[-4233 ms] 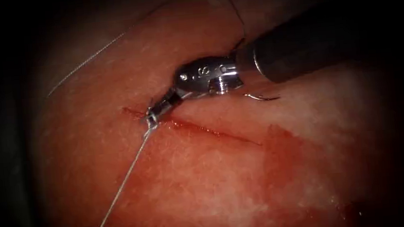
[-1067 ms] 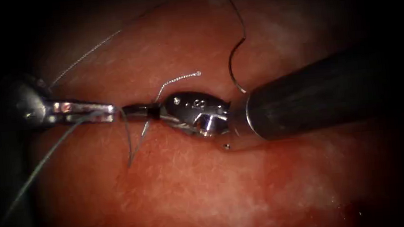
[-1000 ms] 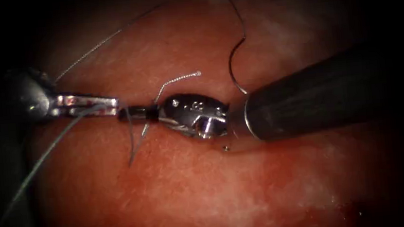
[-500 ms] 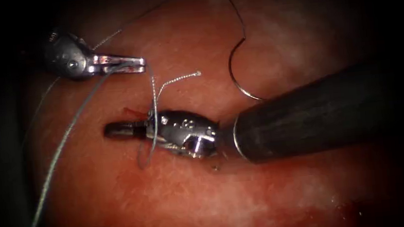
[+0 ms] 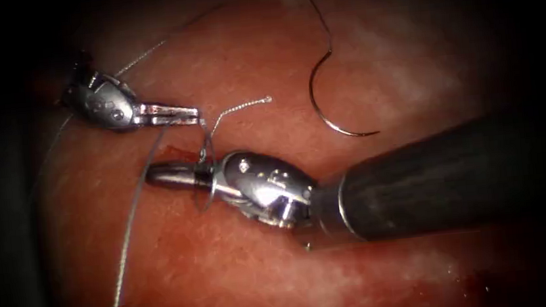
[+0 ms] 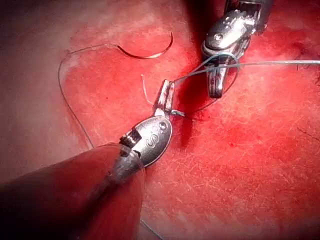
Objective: Wound Closure
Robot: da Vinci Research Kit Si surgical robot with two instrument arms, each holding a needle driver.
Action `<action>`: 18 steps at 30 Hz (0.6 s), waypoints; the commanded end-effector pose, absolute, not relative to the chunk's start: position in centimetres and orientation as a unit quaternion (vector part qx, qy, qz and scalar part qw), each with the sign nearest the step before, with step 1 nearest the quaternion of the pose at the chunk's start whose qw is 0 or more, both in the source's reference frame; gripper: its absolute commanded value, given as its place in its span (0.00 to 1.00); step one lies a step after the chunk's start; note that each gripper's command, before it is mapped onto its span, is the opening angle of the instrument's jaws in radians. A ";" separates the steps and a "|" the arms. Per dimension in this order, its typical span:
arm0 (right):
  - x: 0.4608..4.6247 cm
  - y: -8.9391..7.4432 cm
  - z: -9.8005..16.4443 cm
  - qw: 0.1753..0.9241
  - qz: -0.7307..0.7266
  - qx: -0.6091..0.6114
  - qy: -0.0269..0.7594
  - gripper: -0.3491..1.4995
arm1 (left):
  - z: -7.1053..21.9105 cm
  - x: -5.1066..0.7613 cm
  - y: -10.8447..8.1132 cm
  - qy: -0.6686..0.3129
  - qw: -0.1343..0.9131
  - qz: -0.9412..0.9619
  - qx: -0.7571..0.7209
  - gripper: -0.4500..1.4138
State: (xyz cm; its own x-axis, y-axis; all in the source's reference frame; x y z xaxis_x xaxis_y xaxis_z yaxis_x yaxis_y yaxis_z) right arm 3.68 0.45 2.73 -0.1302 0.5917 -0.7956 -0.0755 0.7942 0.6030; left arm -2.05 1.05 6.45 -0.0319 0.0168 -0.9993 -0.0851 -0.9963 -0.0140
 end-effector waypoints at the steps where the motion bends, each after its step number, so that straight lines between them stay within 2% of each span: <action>1: 3.66 0.3 2.8 0.627 0.270 0.181 0.708 0.09 | 6.5 -2.10 0.9 0.021 0.039 0.718 -0.695 0.00; 8: 3.45 0.4 2.8 0.613 0.303 0.171 0.709 0.11 | 6.6 -2.11 0.8 0.020 0.043 0.719 -0.693 0.00; 13: 3.33 0.4 2.8 0.608 0.356 0.175 0.688 0.18 | 6.7 -2.12 0.7 0.018 0.051 0.719 -0.693 0.00; 18: 3.28 0.4 3.0 0.593 0.411 0.187 0.667 0.18 | 6.8 -2.14 0.5 0.015 0.059 0.719 -0.692 0.00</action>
State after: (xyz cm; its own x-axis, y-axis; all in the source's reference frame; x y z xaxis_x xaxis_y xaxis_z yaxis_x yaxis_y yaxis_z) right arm 3.20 0.55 2.92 -0.2315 0.7383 -0.6335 -0.2448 0.5860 0.7725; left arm -2.09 0.62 6.75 -0.0379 0.0580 -0.9976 -0.1090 -0.9926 -0.0536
